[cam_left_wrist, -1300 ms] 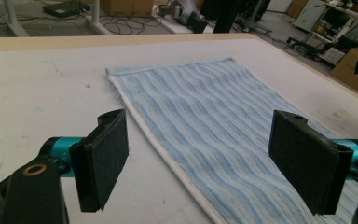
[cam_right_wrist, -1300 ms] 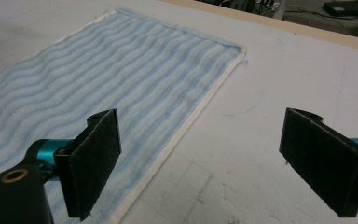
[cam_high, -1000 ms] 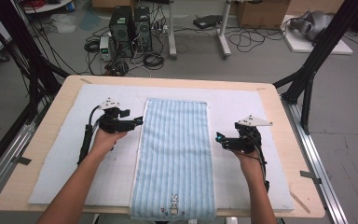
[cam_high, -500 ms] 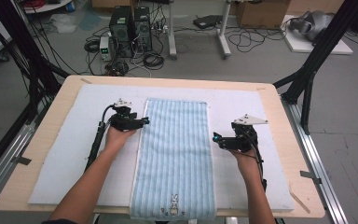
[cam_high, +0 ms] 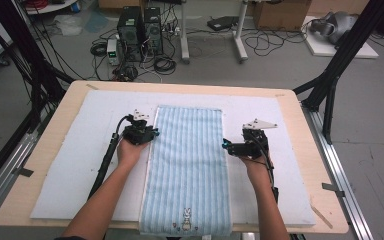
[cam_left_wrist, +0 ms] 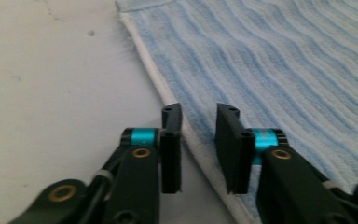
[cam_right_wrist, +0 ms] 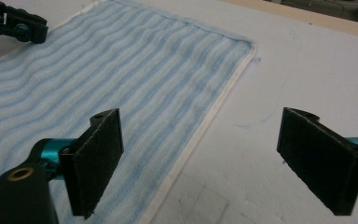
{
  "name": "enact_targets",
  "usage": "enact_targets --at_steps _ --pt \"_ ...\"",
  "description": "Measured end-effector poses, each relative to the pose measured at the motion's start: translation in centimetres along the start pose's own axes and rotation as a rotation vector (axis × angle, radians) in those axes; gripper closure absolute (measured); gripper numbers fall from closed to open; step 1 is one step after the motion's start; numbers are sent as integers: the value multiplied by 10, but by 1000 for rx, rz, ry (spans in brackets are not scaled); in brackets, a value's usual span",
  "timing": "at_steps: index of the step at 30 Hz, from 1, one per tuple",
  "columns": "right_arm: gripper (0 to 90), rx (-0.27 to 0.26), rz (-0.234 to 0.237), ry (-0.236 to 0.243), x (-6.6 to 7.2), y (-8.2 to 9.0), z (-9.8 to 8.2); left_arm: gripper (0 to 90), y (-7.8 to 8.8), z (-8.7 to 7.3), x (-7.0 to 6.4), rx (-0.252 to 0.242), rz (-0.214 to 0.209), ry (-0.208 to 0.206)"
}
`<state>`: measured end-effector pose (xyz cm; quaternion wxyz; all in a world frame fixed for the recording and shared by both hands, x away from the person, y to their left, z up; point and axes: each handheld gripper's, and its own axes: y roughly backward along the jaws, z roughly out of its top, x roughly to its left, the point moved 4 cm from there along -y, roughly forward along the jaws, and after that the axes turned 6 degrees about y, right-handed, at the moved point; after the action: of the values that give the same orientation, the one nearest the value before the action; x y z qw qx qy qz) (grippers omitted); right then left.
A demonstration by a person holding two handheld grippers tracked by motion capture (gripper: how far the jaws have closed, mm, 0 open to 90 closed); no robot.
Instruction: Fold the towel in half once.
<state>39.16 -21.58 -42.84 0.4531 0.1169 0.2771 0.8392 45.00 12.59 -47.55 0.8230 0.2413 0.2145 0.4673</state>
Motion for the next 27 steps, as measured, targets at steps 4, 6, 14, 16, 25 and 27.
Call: enact_targets --at_steps 4,6,14,16,25,27 --pt "160 16 -14 -3 -1 -9 6 855 0 0 -1 5 -17 -20" --pt "163 19 -18 -24 -2 -15 9 860 0 0 0 6 -30 -5" --pt "443 92 -42 -26 -4 -46 13 863 0 0 2 3 -51 31" --pt "443 127 -45 -39 -4 -59 10 863 0 0 3 5 -57 40" --pt "713 183 -19 -28 1 -79 4 870 0 0 4 9 -65 67" --pt "844 188 16 -10 6 -80 5 871 0 0 5 8 -77 98"
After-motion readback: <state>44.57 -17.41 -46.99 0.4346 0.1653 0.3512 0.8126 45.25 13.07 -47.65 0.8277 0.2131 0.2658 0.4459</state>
